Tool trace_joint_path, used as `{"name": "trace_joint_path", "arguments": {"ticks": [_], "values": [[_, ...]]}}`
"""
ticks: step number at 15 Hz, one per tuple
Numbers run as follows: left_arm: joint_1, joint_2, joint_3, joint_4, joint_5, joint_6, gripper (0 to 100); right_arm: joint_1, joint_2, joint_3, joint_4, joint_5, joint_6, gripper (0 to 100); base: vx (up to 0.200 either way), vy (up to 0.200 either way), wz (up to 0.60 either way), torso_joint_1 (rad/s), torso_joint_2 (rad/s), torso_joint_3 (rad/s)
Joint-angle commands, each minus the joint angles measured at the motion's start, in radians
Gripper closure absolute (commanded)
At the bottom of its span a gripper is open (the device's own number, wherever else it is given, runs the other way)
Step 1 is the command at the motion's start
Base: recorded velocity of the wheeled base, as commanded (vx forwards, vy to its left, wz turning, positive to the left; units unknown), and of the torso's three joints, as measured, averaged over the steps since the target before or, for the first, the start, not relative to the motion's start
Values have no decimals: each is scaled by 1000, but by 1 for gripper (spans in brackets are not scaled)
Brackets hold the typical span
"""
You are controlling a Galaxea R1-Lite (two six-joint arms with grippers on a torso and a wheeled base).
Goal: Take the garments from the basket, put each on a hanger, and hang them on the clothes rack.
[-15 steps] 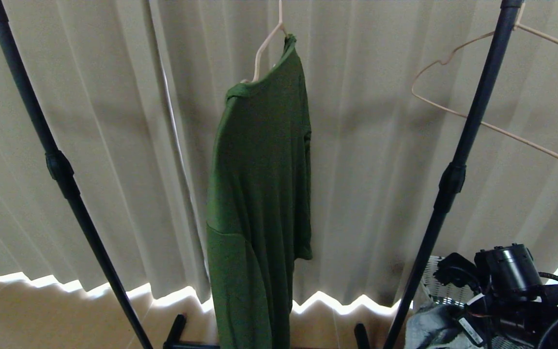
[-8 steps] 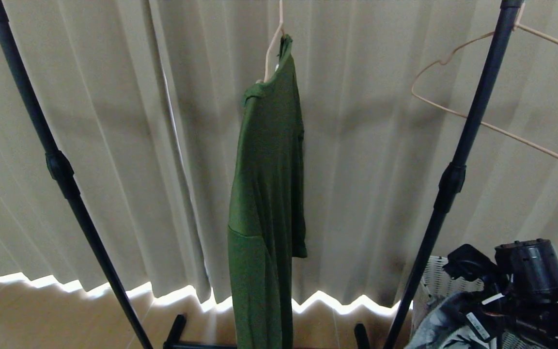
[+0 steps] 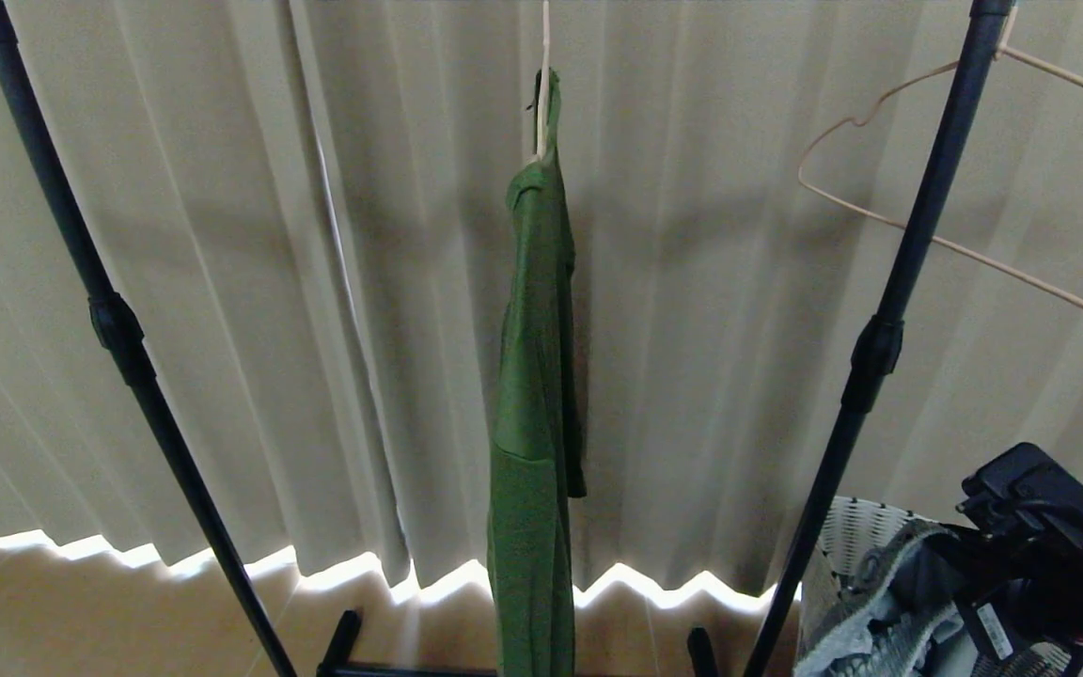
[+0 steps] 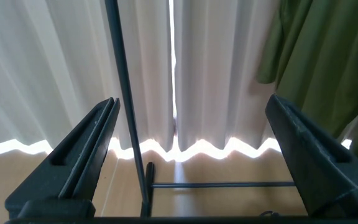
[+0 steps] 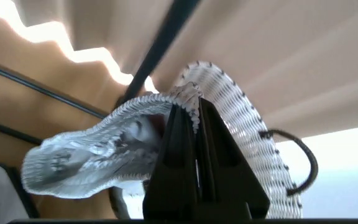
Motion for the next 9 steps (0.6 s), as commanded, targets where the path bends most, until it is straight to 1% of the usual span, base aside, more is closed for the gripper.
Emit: {"name": "trace_joint_path", "arguments": {"ticks": [1, 9], "values": [[0, 0, 0, 0, 0, 0, 0, 19, -51, 11, -2, 0, -1, 100, -200, 0, 0, 2, 2, 7], [0, 1, 0, 0, 0, -2, 0, 19, -53, -1, -5, 3, -2, 100, -200, 0, 0, 3, 3, 4]]}}
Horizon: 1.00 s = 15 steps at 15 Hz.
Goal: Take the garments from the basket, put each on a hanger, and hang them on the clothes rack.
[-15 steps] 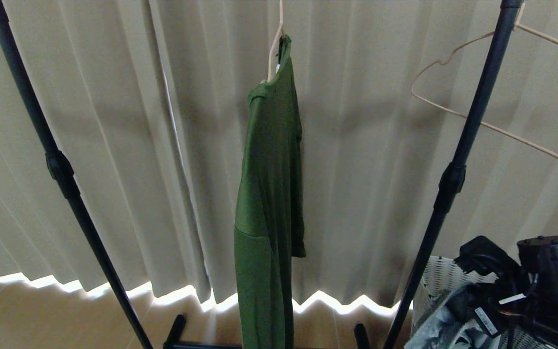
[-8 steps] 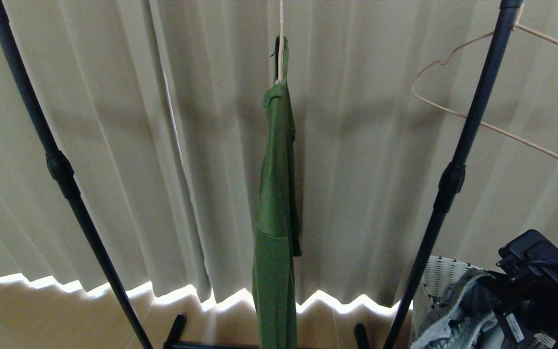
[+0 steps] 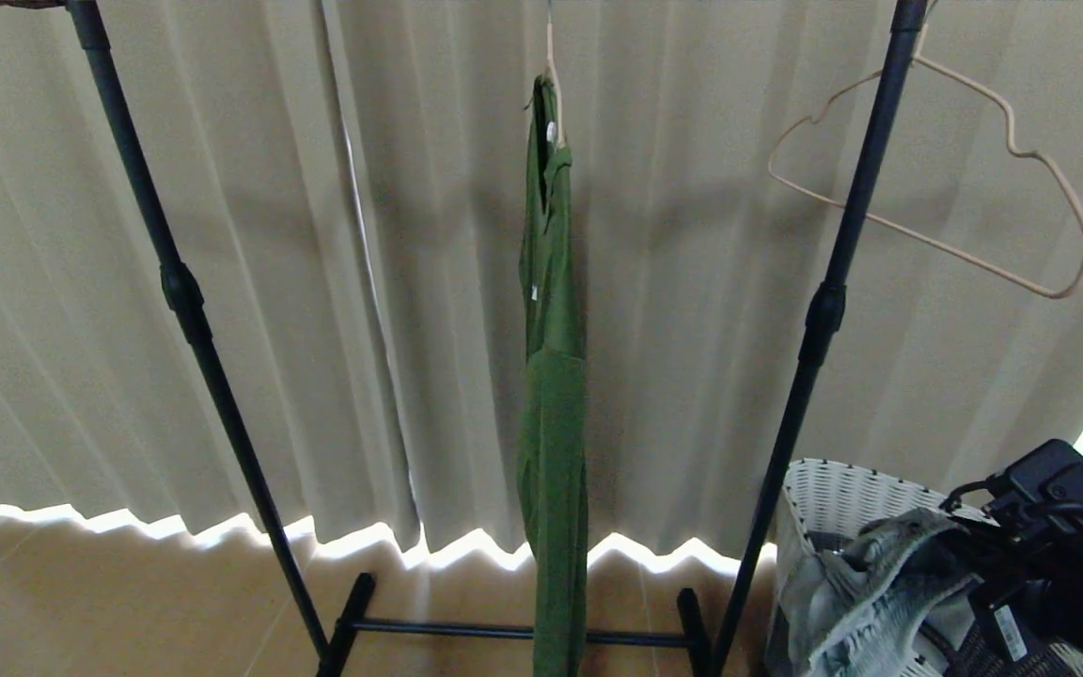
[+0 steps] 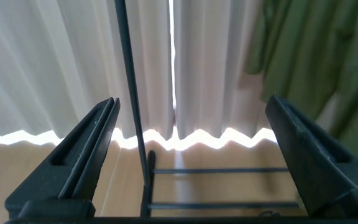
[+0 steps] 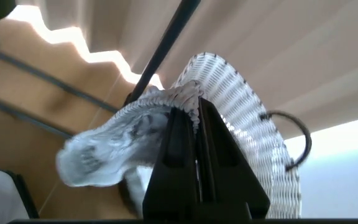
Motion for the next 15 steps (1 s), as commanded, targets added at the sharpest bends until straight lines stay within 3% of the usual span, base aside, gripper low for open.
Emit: {"name": "trace_joint_path", "arguments": {"ticks": [1, 4, 10, 12, 13, 14, 15], "values": [[0, 1, 0, 0, -2, 1, 0, 2, -2, -6, -1, 0, 0, 100, -200, 0, 0, 2, 2, 7], [0, 3, 0, 0, 0, 2, 0, 22, -5, -26, -3, 0, 0, 100, 0, 0, 0, 0, 0, 0], [0, 1, 0, -3, -7, 21, 0, 163, -23, -170, 0, 43, 1, 100, 0, 0, 0, 0, 0, 0], [0, 1, -21, -37, -111, 27, 0, 213, -14, -228, 0, 71, 4, 100, 0, 0, 0, 0, 0, 0], [-3, 11, -92, -43, -214, 24, 0, 246, -11, -254, 0, 72, 6, 100, 0, 0, 0, 0, 0, 0], [-6, 32, -136, -43, -266, 24, 0, 263, -9, -273, -1, 74, 8, 100, 0, 0, 0, 0, 0, 0], [-4, 141, -236, -48, -344, 27, 0, 298, 9, -317, -1, 74, 46, 100, 0, 0, 0, 0, 0, 0]]}}
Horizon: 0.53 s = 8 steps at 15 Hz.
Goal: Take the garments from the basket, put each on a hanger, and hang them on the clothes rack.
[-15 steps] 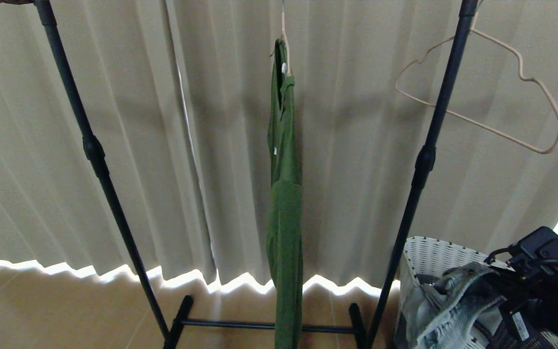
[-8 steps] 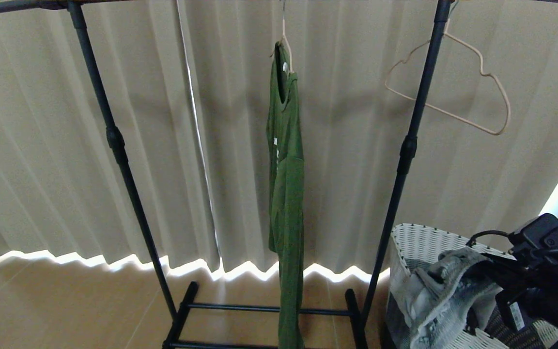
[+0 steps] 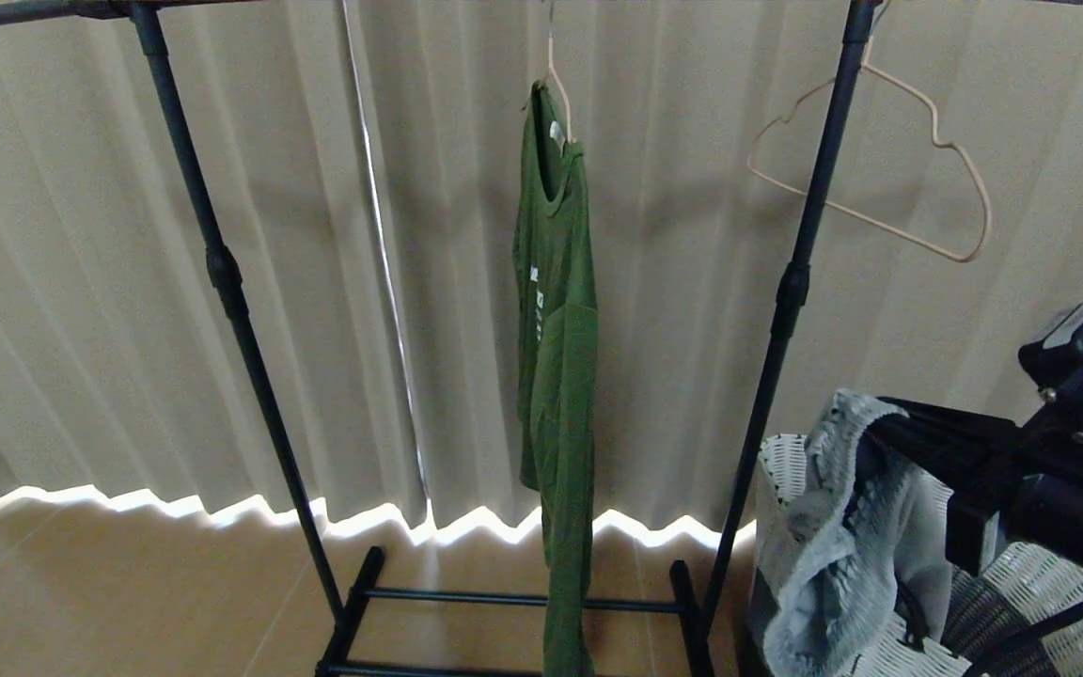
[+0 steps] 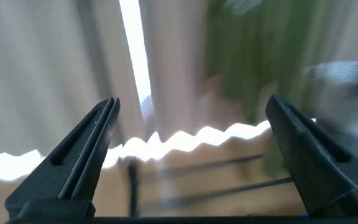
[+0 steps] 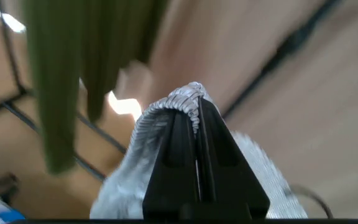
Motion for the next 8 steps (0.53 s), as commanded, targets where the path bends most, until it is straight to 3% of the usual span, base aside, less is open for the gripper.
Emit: {"name": "trace_joint_path", "arguments": {"ticks": [1, 2, 3, 4, 7, 8], "values": [[-2, 122, -128, -5, -88, 2, 0, 38, 20, -43, -1, 0, 17, 100, 0, 0, 0, 0, 0, 0], [-11, 333, -249, -8, -201, 7, 0, 81, 53, -123, 1, 1, 89, 100, 0, 0, 0, 0, 0, 0], [-13, 348, -257, -8, -210, 7, 0, 81, 55, -127, 1, 3, 92, 100, 0, 0, 0, 0, 0, 0], [-45, 540, -345, -13, -270, 5, 0, 85, 73, -173, -1, 32, 93, 100, 0, 0, 0, 0, 0, 0], [-135, 779, -420, -56, -272, 5, 0, 112, 78, -222, -2, 90, 121, 100, 0, 0, 0, 0, 0, 0], [-214, 882, -450, -96, -259, 2, 0, 114, 96, -252, -2, 112, 144, 100, 0, 0, 0, 0, 0, 0]]}}
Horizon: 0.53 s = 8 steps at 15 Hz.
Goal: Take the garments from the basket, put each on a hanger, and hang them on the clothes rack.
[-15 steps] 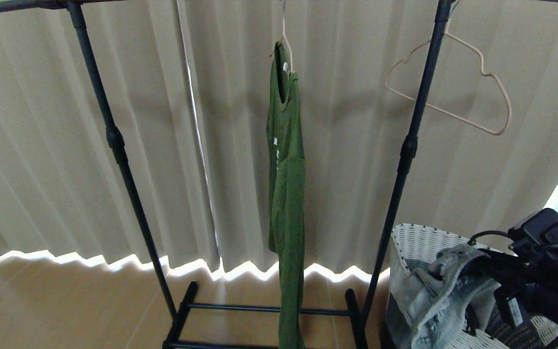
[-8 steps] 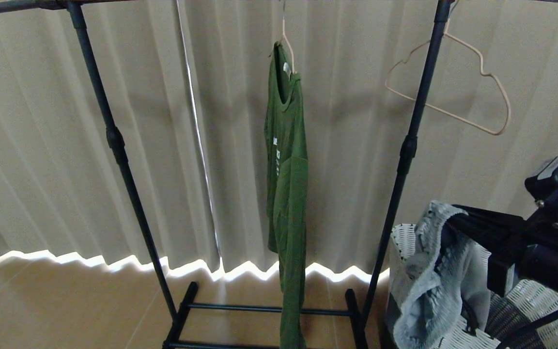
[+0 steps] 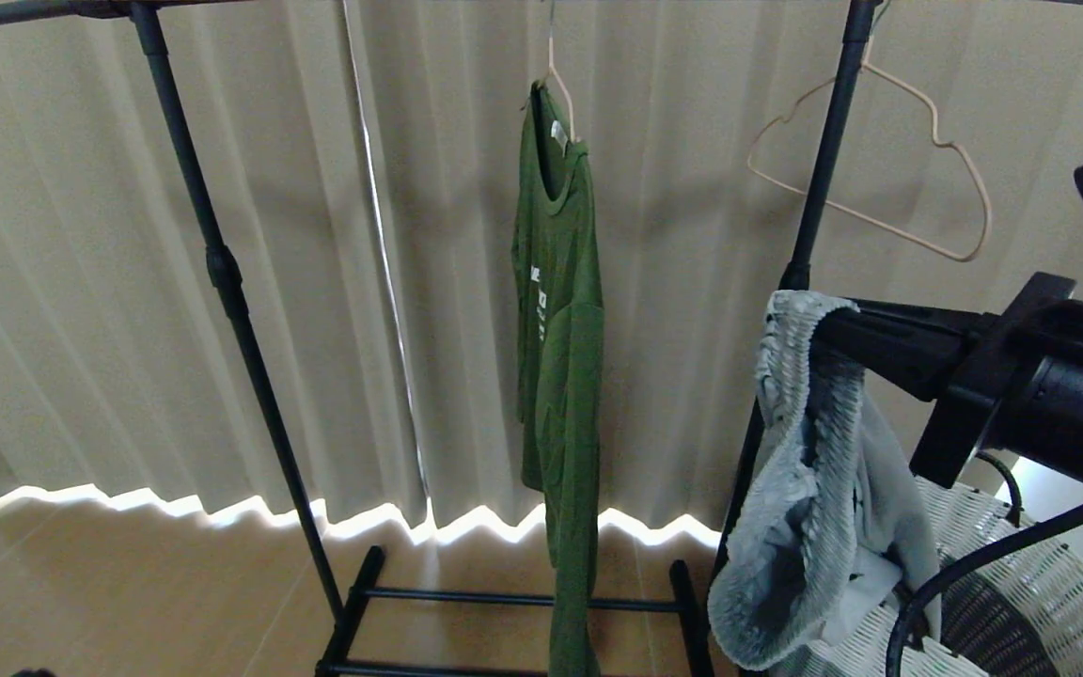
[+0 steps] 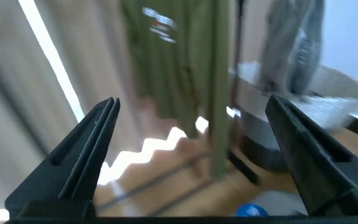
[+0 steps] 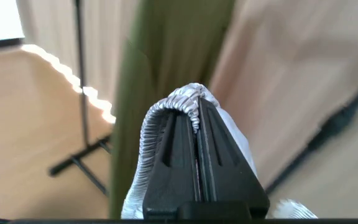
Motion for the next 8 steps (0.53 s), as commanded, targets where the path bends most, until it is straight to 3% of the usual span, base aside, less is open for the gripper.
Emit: {"name": "trace_joint_path", "arguments": {"ticks": [1, 2, 3, 4, 5, 6, 8], "values": [[-162, 355, -121, -68, -2, -5, 0, 7, 31, -47, -1, 14, 11, 100, 0, 0, 0, 0, 0, 0], [-259, 457, -142, -125, 78, -8, 0, 7, 49, -85, -1, 20, 11, 100, 0, 0, 0, 0, 0, 0], [-303, 490, -145, -146, 104, -10, 0, 7, 54, -97, -1, 22, 11, 100, 0, 0, 0, 0, 0, 0], [-464, 592, -147, -222, 200, -56, 0, 13, 60, -120, -6, 24, 14, 100, 0, 0, 0, 0, 0, 0], [-503, 615, -148, -238, 223, -71, 0, 22, 60, -125, -7, 25, 16, 100, 0, 0, 0, 0, 0, 0], [-655, 732, -156, -320, 314, -134, 0, 61, 64, -149, -10, 37, 22, 100, 0, 0, 0, 0, 0, 0], [-762, 867, -156, -419, 389, -177, 0, 77, 83, -185, -10, 48, 35, 100, 0, 0, 0, 0, 0, 0]]}}
